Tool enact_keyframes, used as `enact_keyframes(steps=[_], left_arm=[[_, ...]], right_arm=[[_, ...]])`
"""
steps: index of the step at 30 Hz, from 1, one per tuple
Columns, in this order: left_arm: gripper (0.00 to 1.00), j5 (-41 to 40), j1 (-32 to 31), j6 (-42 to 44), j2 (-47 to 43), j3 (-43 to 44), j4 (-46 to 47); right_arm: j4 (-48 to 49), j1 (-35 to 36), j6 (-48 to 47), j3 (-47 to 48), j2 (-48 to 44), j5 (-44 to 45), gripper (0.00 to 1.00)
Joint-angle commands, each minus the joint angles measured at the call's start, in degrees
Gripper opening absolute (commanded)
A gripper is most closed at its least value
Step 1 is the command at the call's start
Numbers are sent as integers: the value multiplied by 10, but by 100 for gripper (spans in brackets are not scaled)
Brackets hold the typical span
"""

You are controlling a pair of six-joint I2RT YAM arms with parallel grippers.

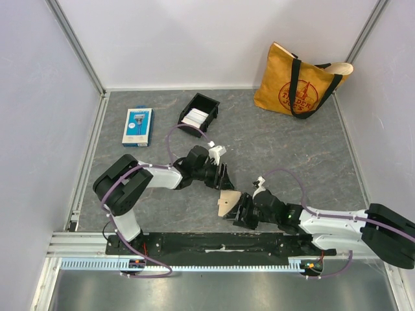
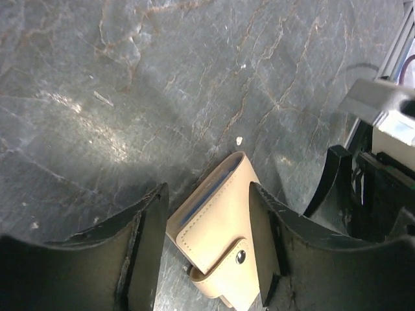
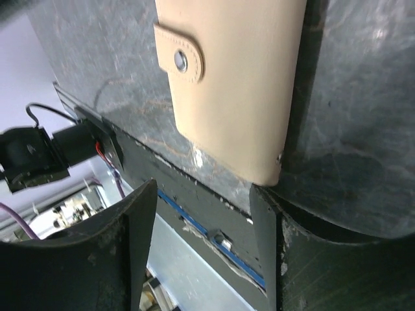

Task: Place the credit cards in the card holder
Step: Open the card holder at the center of the board.

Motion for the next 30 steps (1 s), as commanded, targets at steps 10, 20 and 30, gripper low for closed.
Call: enact_keyframes(steps=[10,20,30], left_arm=[[37,4,0,-71,-55,-172,135],[36,-77,-3,-145,-114,-264,182],[72,-156,4,-44,-219,-182,1]], right_arm=[[27,-96,-94,51,56,114,61],[-103,-174,-302,177,120,54,71],[-153,-187,-382,213,168,41,72]])
